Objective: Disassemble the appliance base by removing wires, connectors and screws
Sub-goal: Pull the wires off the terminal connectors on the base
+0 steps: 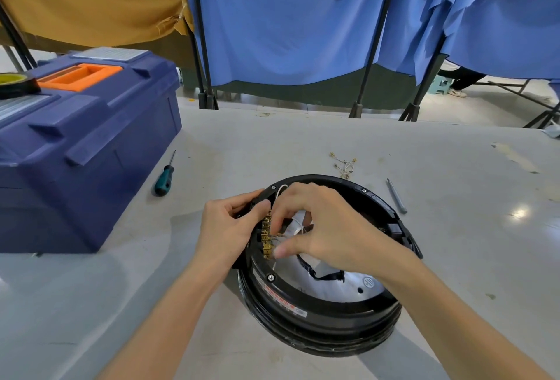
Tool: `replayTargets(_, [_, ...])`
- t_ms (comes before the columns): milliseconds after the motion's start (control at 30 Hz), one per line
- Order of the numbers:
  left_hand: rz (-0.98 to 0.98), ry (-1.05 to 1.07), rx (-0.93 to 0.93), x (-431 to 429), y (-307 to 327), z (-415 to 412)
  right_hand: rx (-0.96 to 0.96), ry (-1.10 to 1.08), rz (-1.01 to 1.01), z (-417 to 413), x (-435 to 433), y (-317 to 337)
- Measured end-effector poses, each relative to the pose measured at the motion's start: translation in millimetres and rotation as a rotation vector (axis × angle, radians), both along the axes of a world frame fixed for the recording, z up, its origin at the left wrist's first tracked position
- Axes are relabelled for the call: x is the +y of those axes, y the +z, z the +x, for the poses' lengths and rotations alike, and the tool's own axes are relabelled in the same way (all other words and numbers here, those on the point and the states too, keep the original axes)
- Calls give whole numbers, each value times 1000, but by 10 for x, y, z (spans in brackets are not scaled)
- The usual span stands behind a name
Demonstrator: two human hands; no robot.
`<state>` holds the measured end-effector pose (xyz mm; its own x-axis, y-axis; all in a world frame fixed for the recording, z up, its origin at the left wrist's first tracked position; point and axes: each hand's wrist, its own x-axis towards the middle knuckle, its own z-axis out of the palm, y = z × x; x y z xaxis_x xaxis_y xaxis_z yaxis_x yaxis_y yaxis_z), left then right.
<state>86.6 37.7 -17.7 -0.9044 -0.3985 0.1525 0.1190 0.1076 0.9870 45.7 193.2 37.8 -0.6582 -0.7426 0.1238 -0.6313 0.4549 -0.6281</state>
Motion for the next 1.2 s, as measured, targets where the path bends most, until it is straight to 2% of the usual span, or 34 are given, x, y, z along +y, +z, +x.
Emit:
replayTargets(233, [86, -12, -46, 7, 19, 5, 217, -15, 194, 113, -168, -110])
replayTargets(400, [89, 12, -47, 15, 22, 5, 315, -25, 110, 167, -187, -181])
replayTargets(600, [88, 12, -43, 19, 23, 2, 473, 2, 101, 180, -167, -201])
replayTargets(733, [89, 0, -36, 23, 38, 12, 458, 41, 79, 191, -186, -194])
replayTargets(867, [73, -9, -29, 32, 60, 28, 361, 77, 16, 157, -192, -199])
replayTargets(1000, [75, -13, -22, 30, 68, 24, 440, 68, -13, 161, -187, -210])
replayTargets(1200, [86, -10, -15, 34, 65, 23, 446, 76, -30, 162, -168, -214])
